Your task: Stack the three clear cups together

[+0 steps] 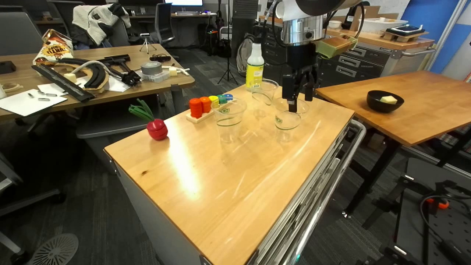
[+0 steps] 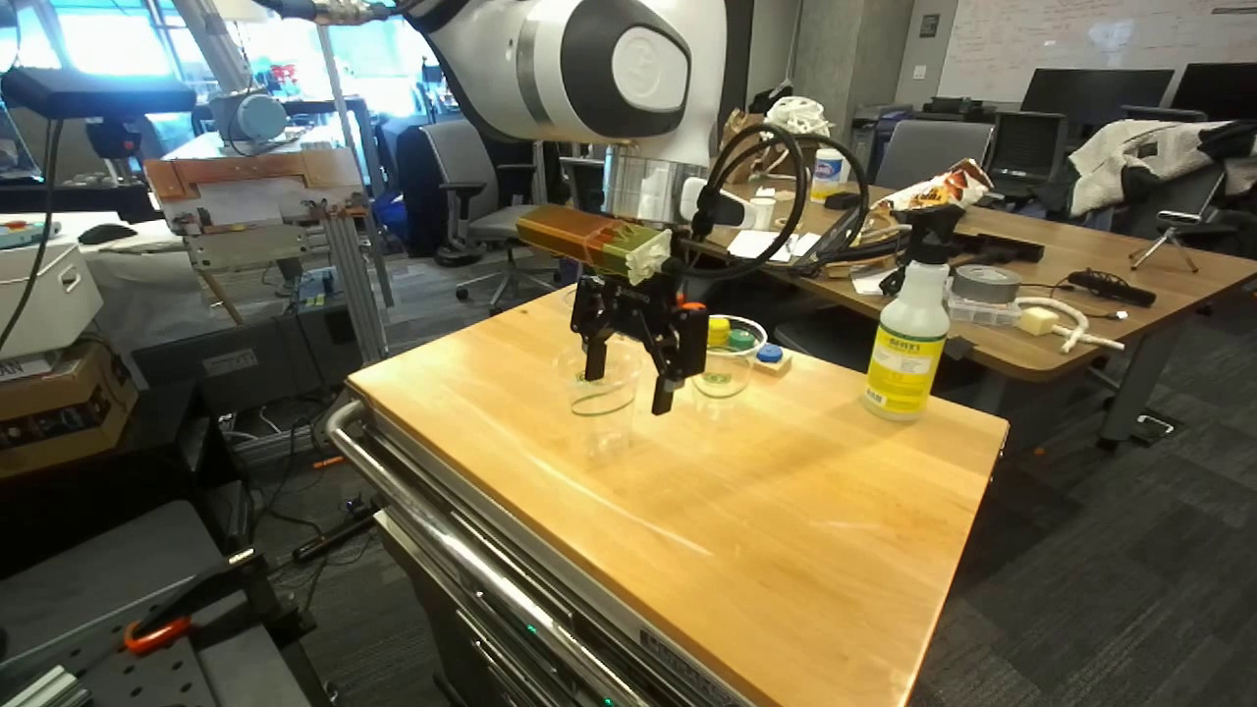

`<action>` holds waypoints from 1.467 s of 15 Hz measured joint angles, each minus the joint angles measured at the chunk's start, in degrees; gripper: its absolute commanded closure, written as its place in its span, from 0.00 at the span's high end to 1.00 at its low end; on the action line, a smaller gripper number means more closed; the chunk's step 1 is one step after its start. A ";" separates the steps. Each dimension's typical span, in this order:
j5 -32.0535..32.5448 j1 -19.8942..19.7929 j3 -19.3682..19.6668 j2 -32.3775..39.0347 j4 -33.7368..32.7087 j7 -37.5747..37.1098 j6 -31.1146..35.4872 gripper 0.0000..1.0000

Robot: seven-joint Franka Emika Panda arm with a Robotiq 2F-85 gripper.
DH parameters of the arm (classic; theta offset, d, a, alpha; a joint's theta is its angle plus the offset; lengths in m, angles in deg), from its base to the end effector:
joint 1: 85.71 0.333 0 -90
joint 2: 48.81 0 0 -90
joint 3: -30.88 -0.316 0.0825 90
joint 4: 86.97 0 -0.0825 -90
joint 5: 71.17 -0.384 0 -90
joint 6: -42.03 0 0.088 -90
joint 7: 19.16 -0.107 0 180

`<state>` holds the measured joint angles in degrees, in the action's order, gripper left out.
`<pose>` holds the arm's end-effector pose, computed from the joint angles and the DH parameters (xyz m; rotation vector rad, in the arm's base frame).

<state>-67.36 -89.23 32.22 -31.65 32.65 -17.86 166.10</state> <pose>0.5553 -0.0497 0.2636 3.0763 -0.0284 -0.3469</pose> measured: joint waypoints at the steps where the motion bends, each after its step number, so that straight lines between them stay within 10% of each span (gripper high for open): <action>1: 0.00 -0.02 0.02 0.47 -0.06 0.00 0.18 0.58; 9: -6.94 -0.64 0.05 0.50 -0.13 0.28 4.08 0.00; 22: -7.19 -0.65 0.58 -6.88 -0.43 0.20 -4.18 0.01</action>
<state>-74.55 -89.88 32.80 -38.52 32.22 -17.66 161.91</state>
